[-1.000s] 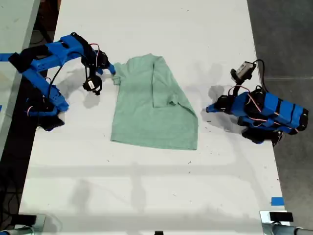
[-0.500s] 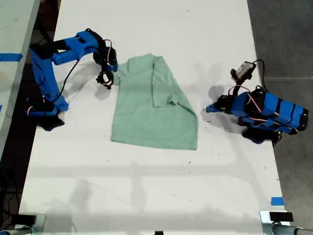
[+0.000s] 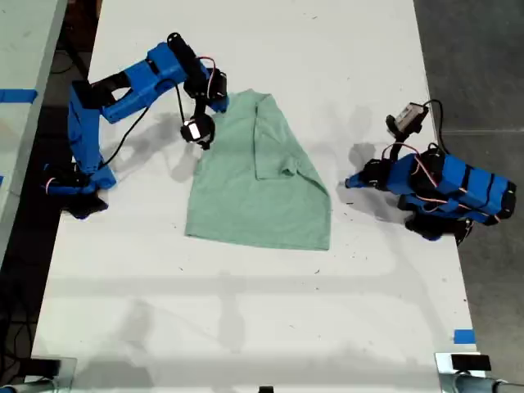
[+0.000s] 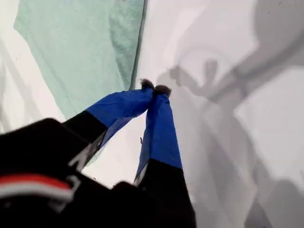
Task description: Fold t shirt
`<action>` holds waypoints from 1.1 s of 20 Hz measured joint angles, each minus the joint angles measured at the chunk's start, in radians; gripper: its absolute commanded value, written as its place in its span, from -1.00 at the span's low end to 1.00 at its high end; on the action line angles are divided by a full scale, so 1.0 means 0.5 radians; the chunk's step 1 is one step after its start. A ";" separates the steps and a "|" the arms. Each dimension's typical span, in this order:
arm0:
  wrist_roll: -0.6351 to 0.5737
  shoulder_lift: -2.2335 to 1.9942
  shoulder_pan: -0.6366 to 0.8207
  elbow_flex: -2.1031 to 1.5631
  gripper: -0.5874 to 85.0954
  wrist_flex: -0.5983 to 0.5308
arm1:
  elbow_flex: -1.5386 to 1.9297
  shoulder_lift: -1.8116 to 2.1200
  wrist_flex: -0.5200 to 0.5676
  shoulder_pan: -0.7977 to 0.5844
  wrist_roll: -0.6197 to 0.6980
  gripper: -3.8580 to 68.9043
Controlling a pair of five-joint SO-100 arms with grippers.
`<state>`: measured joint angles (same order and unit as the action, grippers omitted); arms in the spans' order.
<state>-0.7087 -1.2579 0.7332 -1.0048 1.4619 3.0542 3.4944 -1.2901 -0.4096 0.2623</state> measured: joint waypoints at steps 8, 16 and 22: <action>0.261 0.012 -0.657 0.021 -0.58 -0.426 | 0.000 0.000 0.000 0.000 0.000 -0.87; 0.298 -1.239 -0.110 -0.568 -0.99 -0.344 | 0.000 0.000 0.000 0.000 0.000 -0.87; 0.727 -3.629 -0.463 -2.697 -0.99 -1.003 | 0.000 0.000 0.000 0.000 0.000 -0.87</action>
<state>-0.3451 -3.0726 0.5016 -2.3531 0.9603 3.0542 3.4944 -1.2901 -0.4096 0.2623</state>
